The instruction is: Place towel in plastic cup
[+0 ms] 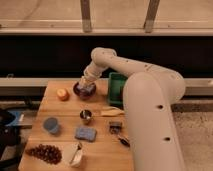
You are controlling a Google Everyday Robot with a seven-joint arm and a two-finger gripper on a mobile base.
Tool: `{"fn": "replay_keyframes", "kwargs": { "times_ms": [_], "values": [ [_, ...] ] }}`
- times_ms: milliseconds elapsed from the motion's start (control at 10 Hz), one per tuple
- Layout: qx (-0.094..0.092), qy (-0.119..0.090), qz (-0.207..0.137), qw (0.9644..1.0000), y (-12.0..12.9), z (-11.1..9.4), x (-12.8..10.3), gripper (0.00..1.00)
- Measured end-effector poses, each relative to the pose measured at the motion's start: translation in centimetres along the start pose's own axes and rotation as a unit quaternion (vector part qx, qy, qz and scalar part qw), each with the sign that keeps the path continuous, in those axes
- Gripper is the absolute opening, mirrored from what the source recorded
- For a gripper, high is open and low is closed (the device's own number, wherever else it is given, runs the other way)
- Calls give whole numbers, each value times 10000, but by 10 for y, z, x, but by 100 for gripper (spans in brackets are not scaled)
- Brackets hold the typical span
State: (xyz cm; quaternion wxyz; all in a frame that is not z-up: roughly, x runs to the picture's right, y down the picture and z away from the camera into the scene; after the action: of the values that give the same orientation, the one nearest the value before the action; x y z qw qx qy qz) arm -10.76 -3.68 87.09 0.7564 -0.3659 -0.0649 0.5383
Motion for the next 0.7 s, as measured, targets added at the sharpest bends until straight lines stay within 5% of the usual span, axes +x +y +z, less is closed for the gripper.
{"fn": "replay_keyframes", "kwargs": {
  "times_ms": [300, 700],
  "values": [
    [-122, -43, -357, 9993, 22, -4, 3, 0],
    [-353, 159, -1124, 9929, 88, 11, 3, 0]
  ]
}}
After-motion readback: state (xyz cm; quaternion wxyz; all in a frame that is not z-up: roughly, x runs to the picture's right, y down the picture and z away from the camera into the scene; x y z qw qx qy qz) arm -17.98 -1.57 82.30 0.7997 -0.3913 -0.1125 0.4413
